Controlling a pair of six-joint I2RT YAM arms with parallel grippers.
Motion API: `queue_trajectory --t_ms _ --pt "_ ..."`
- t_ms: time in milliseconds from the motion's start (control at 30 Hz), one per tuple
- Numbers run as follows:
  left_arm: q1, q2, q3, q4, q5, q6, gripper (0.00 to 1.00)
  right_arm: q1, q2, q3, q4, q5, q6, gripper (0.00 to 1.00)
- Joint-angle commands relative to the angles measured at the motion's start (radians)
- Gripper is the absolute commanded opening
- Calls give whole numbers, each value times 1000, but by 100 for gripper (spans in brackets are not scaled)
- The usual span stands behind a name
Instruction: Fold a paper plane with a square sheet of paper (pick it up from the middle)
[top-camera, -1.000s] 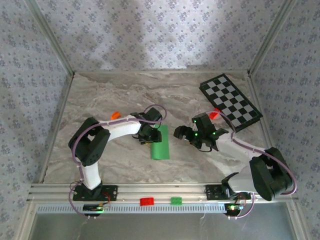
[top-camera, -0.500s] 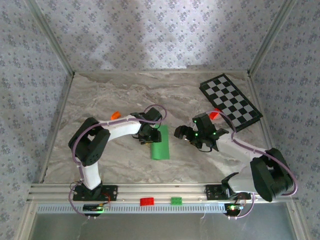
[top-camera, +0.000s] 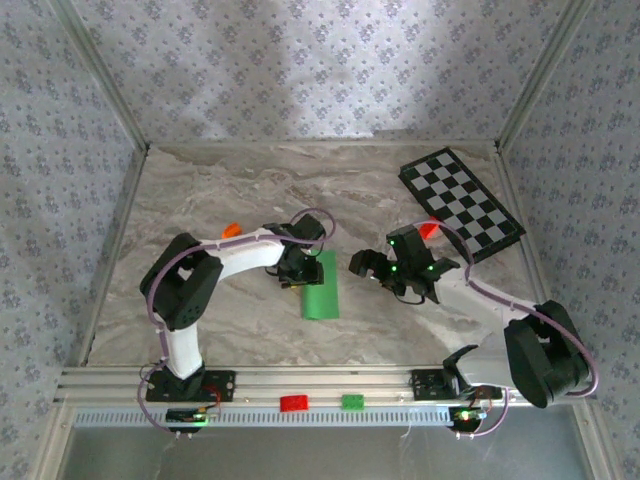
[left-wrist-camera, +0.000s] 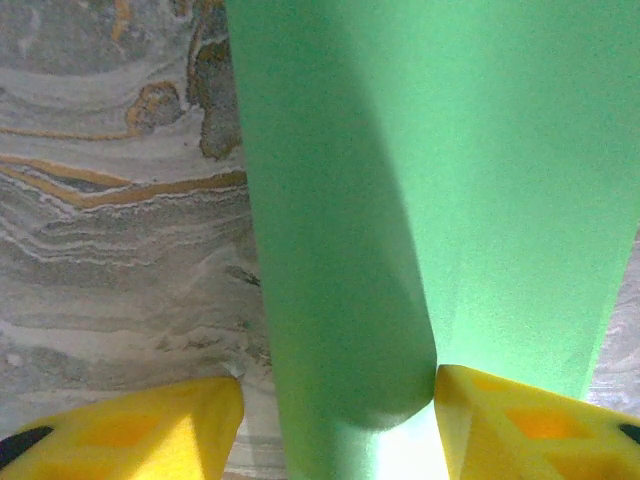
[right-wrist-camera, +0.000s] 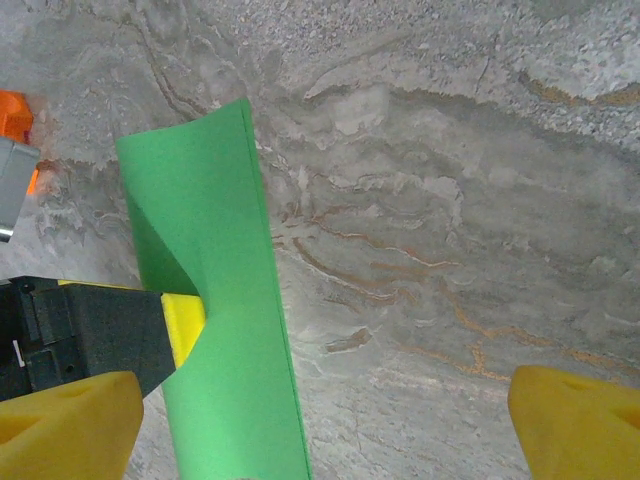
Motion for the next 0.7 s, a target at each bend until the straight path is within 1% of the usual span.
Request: queue_trajectory --t_ms 0,300,600,667 --pt "-5 95 -30 91 -12 23 57 -3 -13 -3 -26 19 -10 97" --pt "-8 104 -31 100 -12 3 58 -5 9 1 -18 10 -10 97" --pt "-9 106 -29 101 -4 20 60 -4 20 5 -10 1 -12 97" --pt "-8 108 -30 103 -6 18 60 -3 26 3 0 -7 -13 96"
